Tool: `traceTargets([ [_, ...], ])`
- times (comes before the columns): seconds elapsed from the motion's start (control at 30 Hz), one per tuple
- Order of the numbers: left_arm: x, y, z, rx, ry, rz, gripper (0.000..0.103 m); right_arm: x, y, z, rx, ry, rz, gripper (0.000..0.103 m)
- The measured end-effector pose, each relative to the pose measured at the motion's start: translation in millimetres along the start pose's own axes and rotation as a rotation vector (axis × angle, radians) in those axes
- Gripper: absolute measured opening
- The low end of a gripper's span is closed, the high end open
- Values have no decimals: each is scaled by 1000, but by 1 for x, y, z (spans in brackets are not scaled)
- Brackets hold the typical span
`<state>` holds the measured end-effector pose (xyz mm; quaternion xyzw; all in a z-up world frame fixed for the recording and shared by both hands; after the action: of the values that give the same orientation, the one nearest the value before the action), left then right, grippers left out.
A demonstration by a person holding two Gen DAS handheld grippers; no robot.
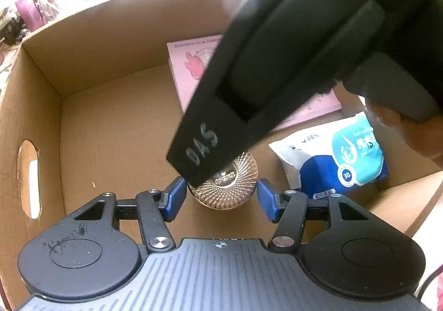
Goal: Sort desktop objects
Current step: 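Lower the gold jar into the box and open the right gripper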
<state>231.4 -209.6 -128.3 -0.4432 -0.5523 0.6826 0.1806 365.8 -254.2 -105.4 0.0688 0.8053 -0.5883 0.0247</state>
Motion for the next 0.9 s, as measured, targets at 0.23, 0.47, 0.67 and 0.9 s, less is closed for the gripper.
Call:
traceTargets([
  [0.23,17,-16,5,-5,-11,40,60,9,-9,-7,33,-17,27,42],
  [0.47,34,-55,8,-33,-28,127,69,9,-43,-10,6,6,114,43],
  [0.67,36,-104,23,-68,-65,226,75,28,-97,-17,-65,4,230,43],
  [0.9,23,-151,35,-97,-120,353,79,77,-149,-34,-137,-47,326,44],
])
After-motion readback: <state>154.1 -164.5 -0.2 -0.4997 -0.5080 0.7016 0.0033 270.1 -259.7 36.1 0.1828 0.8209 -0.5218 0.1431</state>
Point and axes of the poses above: each gripper's, at about its wrist camera, not at the fingertips, and y roughly the way its jaws point, z to its right, x to its underside, the point moved 7 cm from there along y, roughly the way its jaws point, and after that the axes turned 10 degrees about y, right-handed, at the moved point
